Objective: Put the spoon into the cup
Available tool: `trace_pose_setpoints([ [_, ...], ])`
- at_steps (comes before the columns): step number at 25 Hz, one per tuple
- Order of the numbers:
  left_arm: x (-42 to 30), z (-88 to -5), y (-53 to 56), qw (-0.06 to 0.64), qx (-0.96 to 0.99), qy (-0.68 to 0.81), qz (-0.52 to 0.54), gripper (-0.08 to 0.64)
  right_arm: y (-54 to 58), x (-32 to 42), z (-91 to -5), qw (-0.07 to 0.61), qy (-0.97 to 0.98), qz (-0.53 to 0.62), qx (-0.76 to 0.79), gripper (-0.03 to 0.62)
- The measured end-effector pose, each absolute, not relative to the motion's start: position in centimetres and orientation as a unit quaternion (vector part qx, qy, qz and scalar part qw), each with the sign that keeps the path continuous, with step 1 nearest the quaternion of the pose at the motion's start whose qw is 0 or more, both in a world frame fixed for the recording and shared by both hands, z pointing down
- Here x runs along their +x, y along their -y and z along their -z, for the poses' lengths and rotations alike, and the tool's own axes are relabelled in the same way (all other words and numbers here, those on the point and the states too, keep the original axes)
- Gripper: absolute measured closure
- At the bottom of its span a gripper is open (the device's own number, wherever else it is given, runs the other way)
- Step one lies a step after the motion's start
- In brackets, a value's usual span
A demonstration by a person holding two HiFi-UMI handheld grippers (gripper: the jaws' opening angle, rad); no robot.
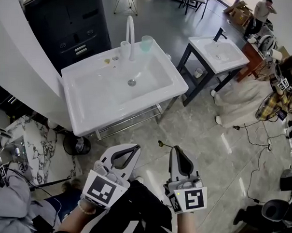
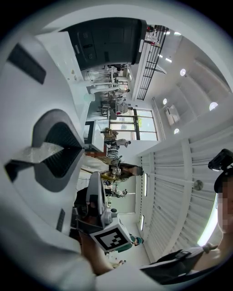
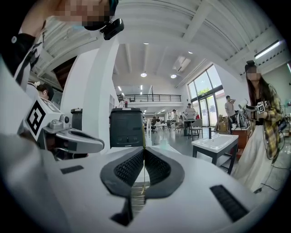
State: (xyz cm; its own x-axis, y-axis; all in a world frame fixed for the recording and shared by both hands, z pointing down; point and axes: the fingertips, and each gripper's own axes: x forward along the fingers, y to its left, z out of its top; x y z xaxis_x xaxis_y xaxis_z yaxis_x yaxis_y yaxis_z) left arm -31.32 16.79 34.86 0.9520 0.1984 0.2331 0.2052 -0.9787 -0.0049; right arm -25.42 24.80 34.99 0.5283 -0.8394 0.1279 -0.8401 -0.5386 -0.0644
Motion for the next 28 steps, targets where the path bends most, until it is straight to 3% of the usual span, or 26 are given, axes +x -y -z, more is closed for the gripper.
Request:
trace_pose_setpoints([
  [28,-31.2,-34.8,-23.3,0.030,-0.988,0.114,0.105,0.563,-31.9,-25.4,-35.9,-0.014,0.464,-0.070,0.883,0.584],
])
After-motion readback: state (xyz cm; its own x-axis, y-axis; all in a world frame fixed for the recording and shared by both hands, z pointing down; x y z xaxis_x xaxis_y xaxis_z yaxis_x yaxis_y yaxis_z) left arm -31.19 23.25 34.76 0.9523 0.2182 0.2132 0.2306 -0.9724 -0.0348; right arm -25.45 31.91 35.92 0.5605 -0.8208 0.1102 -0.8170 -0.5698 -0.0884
